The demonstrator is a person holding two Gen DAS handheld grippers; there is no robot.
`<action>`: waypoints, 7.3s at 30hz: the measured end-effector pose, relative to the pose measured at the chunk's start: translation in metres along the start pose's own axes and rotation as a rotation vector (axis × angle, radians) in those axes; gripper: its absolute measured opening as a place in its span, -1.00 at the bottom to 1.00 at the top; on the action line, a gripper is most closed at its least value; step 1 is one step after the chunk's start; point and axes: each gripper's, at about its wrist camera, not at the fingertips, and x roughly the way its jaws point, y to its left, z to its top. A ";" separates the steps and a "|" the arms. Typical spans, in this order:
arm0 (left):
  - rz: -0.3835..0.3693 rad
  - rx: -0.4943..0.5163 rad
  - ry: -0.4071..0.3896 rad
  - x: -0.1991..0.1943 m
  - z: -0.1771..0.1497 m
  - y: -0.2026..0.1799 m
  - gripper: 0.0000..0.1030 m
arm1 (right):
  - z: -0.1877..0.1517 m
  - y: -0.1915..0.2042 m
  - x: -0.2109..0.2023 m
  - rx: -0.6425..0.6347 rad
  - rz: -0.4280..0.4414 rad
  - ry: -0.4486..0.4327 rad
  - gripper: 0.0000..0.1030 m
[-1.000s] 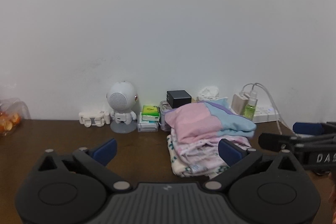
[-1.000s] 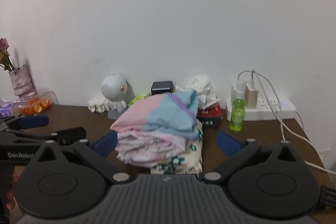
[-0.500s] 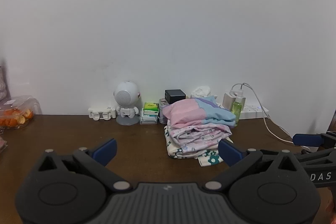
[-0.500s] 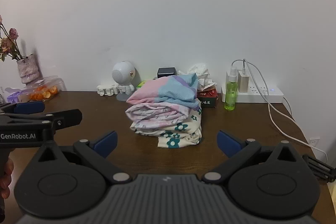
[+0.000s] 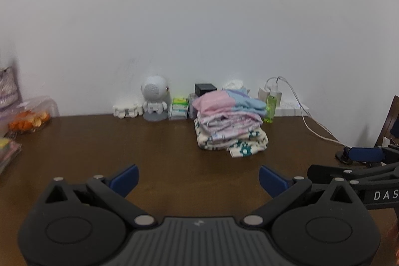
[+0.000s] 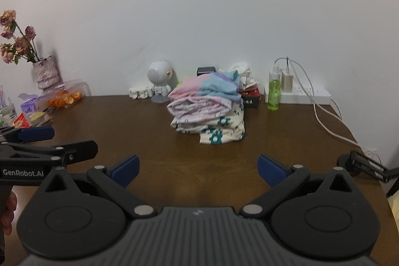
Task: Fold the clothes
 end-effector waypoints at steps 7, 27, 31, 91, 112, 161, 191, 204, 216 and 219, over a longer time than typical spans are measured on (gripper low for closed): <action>0.014 0.010 0.028 -0.032 -0.034 0.000 1.00 | -0.028 0.010 -0.033 -0.011 0.028 -0.003 0.99; -0.064 -0.052 0.100 -0.108 -0.113 0.017 1.00 | -0.101 0.039 -0.106 -0.024 0.038 0.018 0.99; -0.064 -0.038 0.104 -0.122 -0.129 0.014 1.00 | -0.115 0.046 -0.118 -0.027 0.047 0.017 0.99; -0.019 0.018 0.072 -0.157 -0.165 -0.009 1.00 | -0.160 0.064 -0.150 -0.039 0.038 0.027 1.00; -0.016 0.015 0.072 -0.157 -0.166 -0.008 1.00 | -0.161 0.064 -0.149 -0.043 0.037 0.031 1.00; 0.000 0.017 0.068 -0.158 -0.166 -0.012 1.00 | -0.162 0.065 -0.149 -0.055 0.036 0.033 0.99; 0.005 0.011 0.071 -0.157 -0.167 -0.015 1.00 | -0.163 0.065 -0.149 -0.057 0.035 0.039 0.99; 0.007 0.010 0.072 -0.157 -0.168 -0.016 1.00 | -0.164 0.066 -0.149 -0.057 0.034 0.042 0.99; 0.010 0.013 0.071 -0.158 -0.167 -0.017 1.00 | -0.165 0.066 -0.148 -0.059 0.034 0.041 1.00; 0.011 0.013 0.072 -0.158 -0.167 -0.017 1.00 | -0.165 0.067 -0.149 -0.059 0.034 0.042 1.00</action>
